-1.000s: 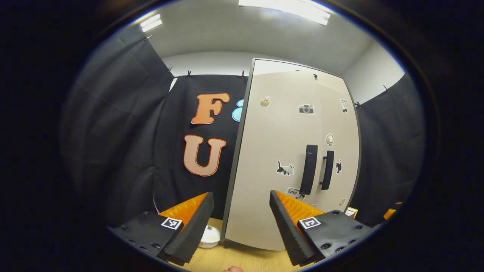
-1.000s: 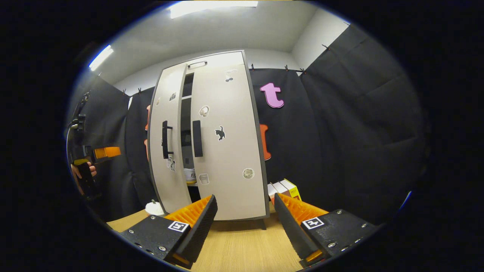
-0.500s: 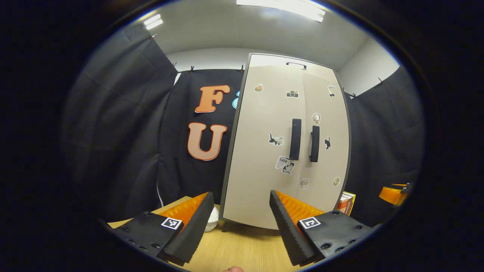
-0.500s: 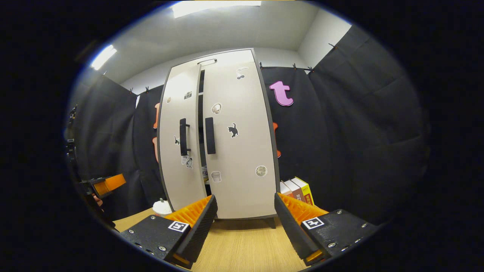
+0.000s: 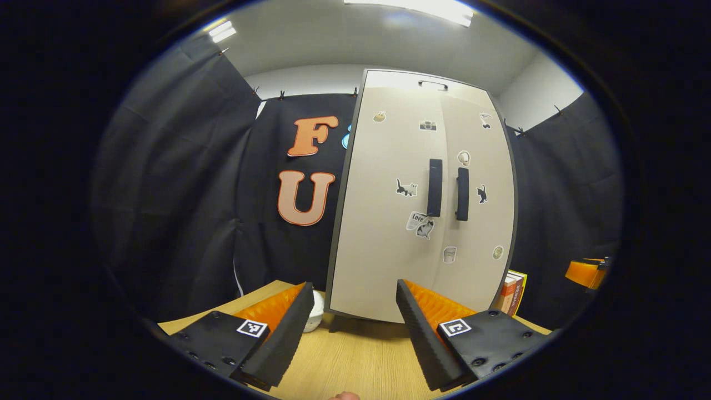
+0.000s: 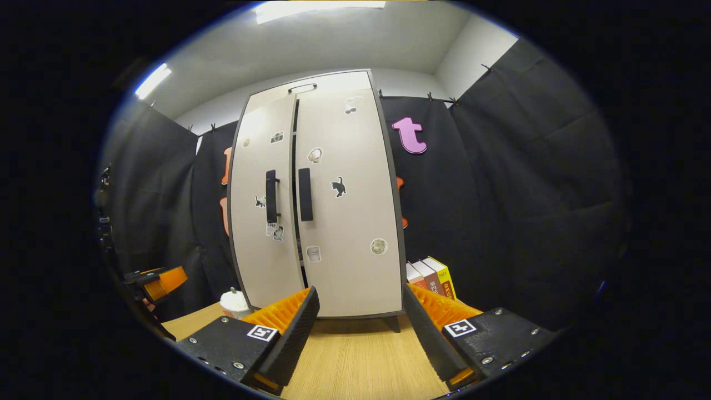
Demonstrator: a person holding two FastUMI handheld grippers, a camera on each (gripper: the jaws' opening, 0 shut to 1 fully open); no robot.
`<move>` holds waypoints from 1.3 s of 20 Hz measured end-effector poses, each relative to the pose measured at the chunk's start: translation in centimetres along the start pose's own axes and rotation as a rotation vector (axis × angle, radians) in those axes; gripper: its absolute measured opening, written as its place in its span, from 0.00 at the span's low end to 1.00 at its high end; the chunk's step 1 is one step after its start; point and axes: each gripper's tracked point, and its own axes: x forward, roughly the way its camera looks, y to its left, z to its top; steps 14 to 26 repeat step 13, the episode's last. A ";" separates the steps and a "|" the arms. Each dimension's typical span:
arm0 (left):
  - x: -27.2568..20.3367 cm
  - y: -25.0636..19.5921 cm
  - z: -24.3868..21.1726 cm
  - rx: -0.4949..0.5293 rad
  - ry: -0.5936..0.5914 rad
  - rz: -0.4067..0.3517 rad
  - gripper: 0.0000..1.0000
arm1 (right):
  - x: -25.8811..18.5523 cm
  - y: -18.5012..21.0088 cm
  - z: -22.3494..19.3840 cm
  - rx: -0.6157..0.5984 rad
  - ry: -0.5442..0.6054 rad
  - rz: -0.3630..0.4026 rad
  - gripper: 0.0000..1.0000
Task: Grab one shoe with the right hand and put it into the shoe cabinet, grab the other shoe with the left hand and put it into the shoe cabinet; then close the right door with the right hand and the left door with the left hand.
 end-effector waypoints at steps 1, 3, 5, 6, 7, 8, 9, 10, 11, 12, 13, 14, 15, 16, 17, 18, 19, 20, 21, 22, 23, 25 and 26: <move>-0.2 -0.4 -0.1 -0.008 0.004 -0.010 0.99 | 0.2 -0.1 0.0 0.000 -0.002 -0.008 0.93; -0.6 -0.8 -0.3 -0.010 0.010 -0.021 0.96 | 0.3 -0.1 -0.1 0.007 -0.001 -0.012 0.93; -0.8 -1.0 -0.6 -0.002 0.014 -0.024 0.96 | 0.3 0.1 -0.3 0.017 0.002 -0.008 0.93; -0.8 -1.1 -0.6 -0.002 0.014 -0.025 0.96 | 0.3 0.2 -0.3 0.019 0.005 -0.003 0.93; -0.8 -1.1 -0.7 -0.005 0.014 -0.025 0.96 | 0.4 0.4 -0.5 0.017 0.011 0.001 0.93; -0.8 -1.2 -0.7 -0.008 0.018 -0.026 0.96 | 0.2 0.3 -0.6 0.014 0.013 0.001 0.93; -0.8 -1.3 -0.8 -0.008 0.021 -0.026 0.96 | 0.3 0.3 -0.7 0.012 0.015 0.000 0.93; -0.9 -1.2 -0.8 -0.009 0.022 -0.024 0.96 | 0.3 0.3 -0.7 0.013 0.016 0.000 0.93; -0.9 -1.2 -0.8 -0.009 0.022 -0.021 0.96 | 0.3 0.3 -0.7 0.016 0.016 -0.001 0.93; -0.8 -1.2 -0.8 -0.010 0.022 -0.021 0.96 | 0.2 0.2 -0.7 0.020 0.016 -0.001 0.93; -0.7 -1.2 -0.7 -0.008 0.022 -0.021 0.96 | 0.3 0.2 -0.7 0.023 0.016 -0.003 0.93; -0.7 -1.2 -0.7 -0.008 0.022 -0.021 0.96 | 0.3 0.2 -0.7 0.023 0.016 -0.003 0.93; -0.7 -1.2 -0.7 -0.008 0.022 -0.021 0.96 | 0.3 0.2 -0.7 0.023 0.016 -0.003 0.93; -0.7 -1.2 -0.7 -0.008 0.022 -0.021 0.96 | 0.3 0.2 -0.7 0.023 0.016 -0.003 0.93; -0.7 -1.2 -0.7 -0.008 0.022 -0.021 0.96 | 0.3 0.2 -0.7 0.023 0.016 -0.003 0.93; -0.7 -1.2 -0.7 -0.008 0.022 -0.021 0.96 | 0.3 0.2 -0.7 0.023 0.016 -0.003 0.93; -0.7 -1.2 -0.7 -0.008 0.022 -0.021 0.96 | 0.3 0.2 -0.7 0.023 0.016 -0.003 0.93; -0.7 -1.2 -0.7 -0.008 0.022 -0.021 0.96 | 0.3 0.2 -0.7 0.023 0.016 -0.003 0.93; -0.7 -1.2 -0.7 -0.008 0.022 -0.021 0.96 | 0.3 0.2 -0.7 0.023 0.016 -0.003 0.93; -0.7 -1.2 -0.7 -0.008 0.022 -0.021 0.96 | 0.3 0.2 -0.7 0.023 0.016 -0.003 0.93; -0.7 -1.2 -0.7 -0.008 0.022 -0.021 0.96 | 0.3 0.2 -0.7 0.023 0.016 -0.003 0.93; -0.7 -1.2 -0.7 -0.008 0.022 -0.021 0.96 | 0.3 0.2 -0.7 0.023 0.016 -0.003 0.93; -0.7 -1.2 -0.7 -0.008 0.022 -0.021 0.96 | 0.3 0.2 -0.7 0.023 0.016 -0.003 0.93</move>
